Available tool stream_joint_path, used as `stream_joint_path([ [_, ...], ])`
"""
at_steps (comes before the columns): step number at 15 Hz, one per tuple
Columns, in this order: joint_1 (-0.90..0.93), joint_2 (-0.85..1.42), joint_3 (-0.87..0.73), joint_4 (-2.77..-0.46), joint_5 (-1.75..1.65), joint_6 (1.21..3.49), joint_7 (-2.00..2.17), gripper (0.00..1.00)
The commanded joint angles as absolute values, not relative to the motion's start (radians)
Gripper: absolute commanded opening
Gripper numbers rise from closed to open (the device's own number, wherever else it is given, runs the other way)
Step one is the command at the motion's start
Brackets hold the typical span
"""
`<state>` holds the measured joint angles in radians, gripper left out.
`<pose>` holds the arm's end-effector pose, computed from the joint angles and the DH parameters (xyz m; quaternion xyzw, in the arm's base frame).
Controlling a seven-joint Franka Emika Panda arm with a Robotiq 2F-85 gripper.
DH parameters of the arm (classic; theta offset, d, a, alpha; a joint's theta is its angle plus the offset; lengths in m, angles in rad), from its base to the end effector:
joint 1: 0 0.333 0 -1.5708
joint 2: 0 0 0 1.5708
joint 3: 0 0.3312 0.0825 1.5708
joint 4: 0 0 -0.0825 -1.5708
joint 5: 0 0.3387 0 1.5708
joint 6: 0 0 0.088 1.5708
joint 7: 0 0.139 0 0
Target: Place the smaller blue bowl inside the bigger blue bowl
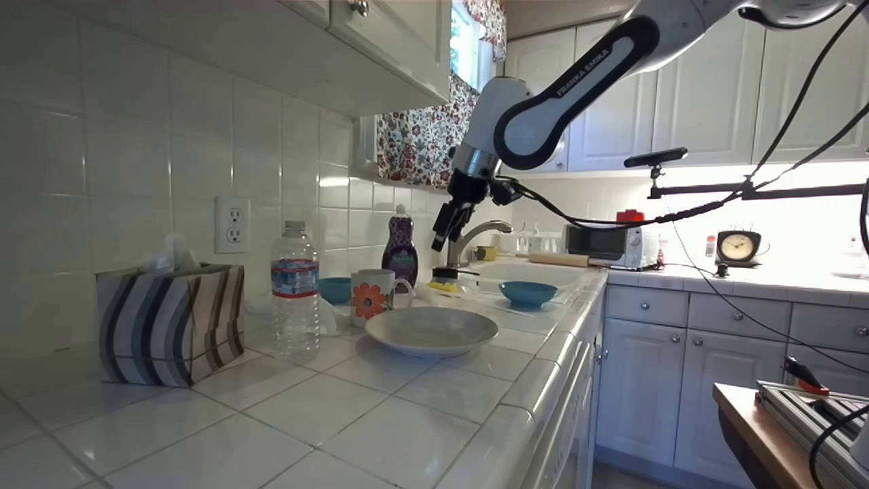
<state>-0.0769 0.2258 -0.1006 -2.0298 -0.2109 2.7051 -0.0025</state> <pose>0.6001 -0.1001 0.4002 0.9723 0.0018 0.2136 0.0949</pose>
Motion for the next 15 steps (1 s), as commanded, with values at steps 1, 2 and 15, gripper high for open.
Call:
stream_joint_path([
  [1,-0.073,0.356,-0.124,-1.895,-0.212,2.741,0.017,1.00],
  [2,-0.073,0.381,-0.124,-1.866,-0.201,2.742,0.015,1.00],
  [15,-0.134,0.719,-0.011,-1.410,-0.025,2.597,-0.091,1.00],
])
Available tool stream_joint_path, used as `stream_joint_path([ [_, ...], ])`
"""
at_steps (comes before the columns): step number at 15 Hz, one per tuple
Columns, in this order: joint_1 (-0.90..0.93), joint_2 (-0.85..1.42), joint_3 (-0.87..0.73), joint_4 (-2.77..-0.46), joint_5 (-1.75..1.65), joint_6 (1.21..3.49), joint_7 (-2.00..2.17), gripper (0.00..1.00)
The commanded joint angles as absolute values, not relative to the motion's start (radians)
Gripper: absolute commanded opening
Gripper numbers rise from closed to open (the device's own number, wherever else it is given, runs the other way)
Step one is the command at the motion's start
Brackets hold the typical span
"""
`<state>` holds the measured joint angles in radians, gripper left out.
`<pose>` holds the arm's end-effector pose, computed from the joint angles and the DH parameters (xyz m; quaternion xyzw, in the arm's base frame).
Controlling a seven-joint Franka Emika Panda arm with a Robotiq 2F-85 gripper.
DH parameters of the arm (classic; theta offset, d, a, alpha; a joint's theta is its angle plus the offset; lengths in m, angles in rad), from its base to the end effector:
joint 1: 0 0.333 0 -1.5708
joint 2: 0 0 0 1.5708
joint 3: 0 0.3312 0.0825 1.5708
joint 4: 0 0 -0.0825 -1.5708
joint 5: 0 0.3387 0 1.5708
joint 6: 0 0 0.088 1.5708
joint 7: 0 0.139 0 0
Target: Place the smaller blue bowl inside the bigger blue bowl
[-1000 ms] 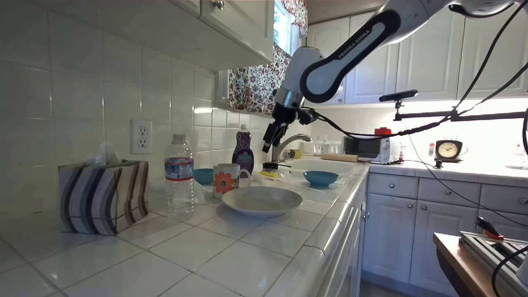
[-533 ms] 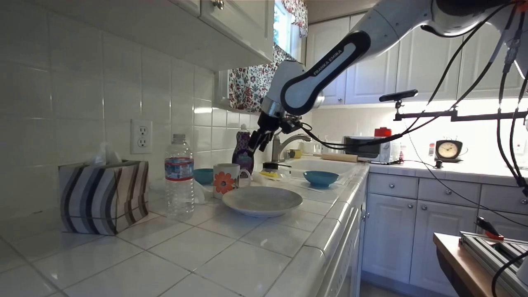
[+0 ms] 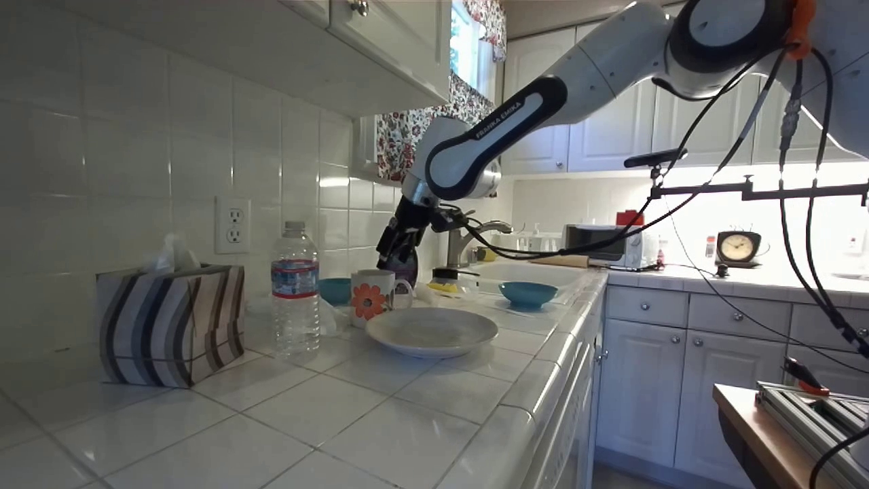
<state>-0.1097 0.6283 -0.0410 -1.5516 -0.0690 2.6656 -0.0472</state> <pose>0.7218 -0.1025 0.3447 0.9700 -0.0176 0.2358 0.0570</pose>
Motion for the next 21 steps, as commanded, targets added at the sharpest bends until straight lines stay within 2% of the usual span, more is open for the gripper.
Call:
stream_joint_path([
  [1,-0.136,0.744,-0.006,-1.373,-0.020,2.578,-0.092,1.00],
  [19,-0.113,1.044,0.009,-0.875,0.007,2.299,-0.033,1.00],
  [20,-0.110,1.056,0.008,-0.855,0.008,2.289,-0.029,0.99],
  [21,-0.108,1.069,0.008,-0.835,0.009,2.281,-0.025,0.94],
])
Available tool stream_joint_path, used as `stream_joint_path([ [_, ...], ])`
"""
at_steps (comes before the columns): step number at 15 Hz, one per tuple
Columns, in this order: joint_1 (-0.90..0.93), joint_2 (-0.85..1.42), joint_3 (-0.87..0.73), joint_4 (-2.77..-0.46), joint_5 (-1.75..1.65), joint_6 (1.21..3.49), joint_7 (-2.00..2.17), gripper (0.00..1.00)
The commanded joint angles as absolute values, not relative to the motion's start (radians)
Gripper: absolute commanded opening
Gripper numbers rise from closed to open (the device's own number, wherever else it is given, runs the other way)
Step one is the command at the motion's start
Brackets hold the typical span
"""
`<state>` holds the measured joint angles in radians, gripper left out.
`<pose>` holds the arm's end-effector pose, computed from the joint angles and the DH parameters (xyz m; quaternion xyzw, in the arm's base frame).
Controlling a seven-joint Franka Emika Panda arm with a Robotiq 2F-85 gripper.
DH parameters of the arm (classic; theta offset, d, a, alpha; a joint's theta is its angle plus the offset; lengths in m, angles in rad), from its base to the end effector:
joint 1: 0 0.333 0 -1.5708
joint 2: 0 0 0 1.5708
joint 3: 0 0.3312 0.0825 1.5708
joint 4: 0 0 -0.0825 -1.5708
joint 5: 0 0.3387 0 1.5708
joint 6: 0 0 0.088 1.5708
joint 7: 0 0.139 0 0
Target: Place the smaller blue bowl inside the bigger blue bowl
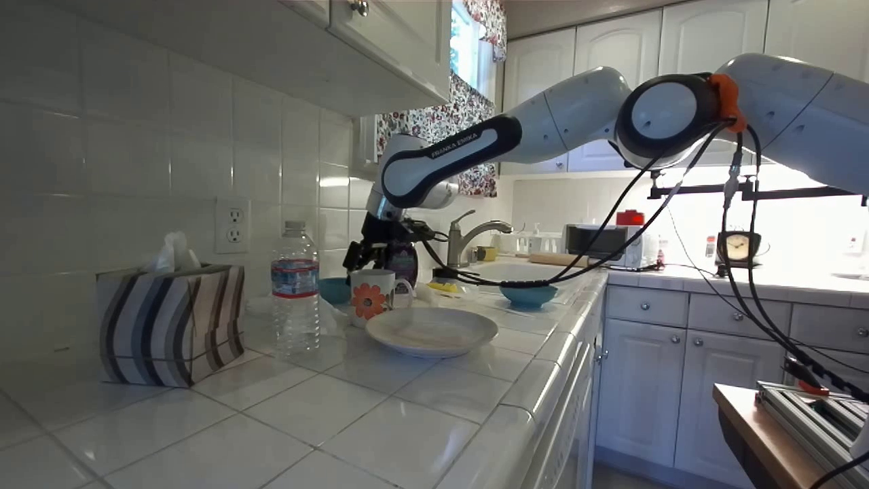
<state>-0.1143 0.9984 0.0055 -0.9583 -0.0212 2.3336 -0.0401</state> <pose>0.7959 -0.0896 0.2951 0.9818 -0.0297 0.1863 0.0208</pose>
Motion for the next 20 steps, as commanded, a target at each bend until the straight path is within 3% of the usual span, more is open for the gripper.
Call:
stream_joint_path([
  [1,-0.106,1.081,0.009,-0.813,0.009,2.271,-0.022,0.80],
  [6,-0.100,1.127,0.013,-0.734,0.013,2.224,-0.009,0.40],
  [10,-0.102,1.152,0.012,-0.696,0.015,2.202,0.007,0.34],
  [11,-0.104,1.158,0.012,-0.687,0.016,2.196,0.011,0.37],
  [12,-0.106,1.161,0.012,-0.681,0.017,2.194,0.014,0.29],
  [13,-0.106,1.163,0.011,-0.677,0.017,2.191,0.019,0.12],
  [15,-0.108,1.146,0.014,-0.695,0.000,2.177,0.038,0.02],
  [20,-0.105,1.105,0.007,-0.751,-0.009,2.175,0.064,0.03],
])
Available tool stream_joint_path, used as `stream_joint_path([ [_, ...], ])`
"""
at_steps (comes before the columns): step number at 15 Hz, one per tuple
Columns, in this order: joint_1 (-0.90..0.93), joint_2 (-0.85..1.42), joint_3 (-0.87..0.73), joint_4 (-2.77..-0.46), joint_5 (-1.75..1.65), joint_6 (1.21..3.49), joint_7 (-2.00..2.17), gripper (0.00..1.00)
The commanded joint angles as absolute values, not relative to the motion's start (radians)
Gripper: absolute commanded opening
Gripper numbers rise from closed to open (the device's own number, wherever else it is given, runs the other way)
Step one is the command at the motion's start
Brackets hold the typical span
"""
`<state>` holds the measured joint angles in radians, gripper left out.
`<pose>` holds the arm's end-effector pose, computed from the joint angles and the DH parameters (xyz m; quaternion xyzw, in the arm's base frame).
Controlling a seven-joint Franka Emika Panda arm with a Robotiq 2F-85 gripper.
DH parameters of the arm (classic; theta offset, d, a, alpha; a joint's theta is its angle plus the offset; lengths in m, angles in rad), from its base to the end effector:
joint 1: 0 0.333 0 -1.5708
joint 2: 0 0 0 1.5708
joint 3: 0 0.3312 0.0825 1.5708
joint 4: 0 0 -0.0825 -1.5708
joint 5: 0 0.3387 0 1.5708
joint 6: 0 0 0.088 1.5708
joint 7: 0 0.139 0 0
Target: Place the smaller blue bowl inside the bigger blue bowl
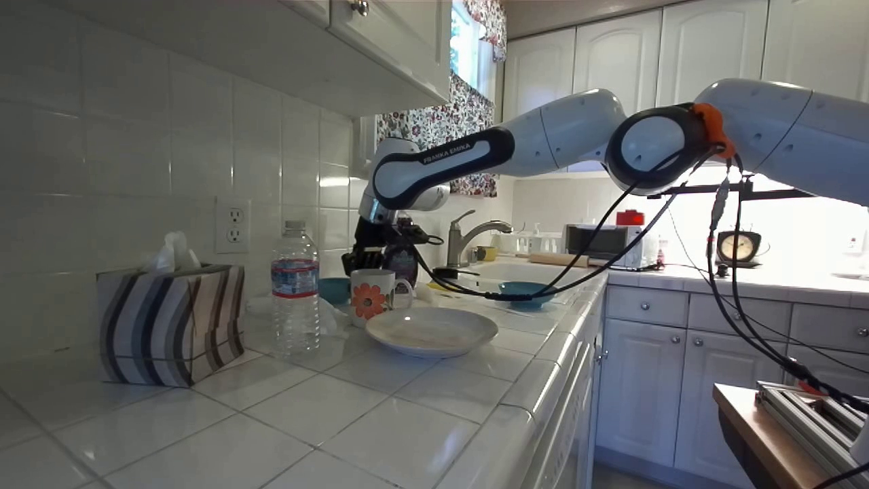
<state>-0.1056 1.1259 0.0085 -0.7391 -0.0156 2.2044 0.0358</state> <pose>0.8075 -0.0831 0.2800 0.9835 -0.0650 0.1687 0.0088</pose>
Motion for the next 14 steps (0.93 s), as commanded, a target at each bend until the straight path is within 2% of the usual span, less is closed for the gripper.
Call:
stream_joint_path([
  [1,-0.104,1.098,0.005,-0.761,-0.010,2.173,0.070,0.03],
  [8,-0.069,1.042,-0.043,-0.874,-0.035,2.233,0.155,0.03],
  [14,-0.026,0.906,-0.079,-1.097,-0.031,2.351,0.203,0.03],
])
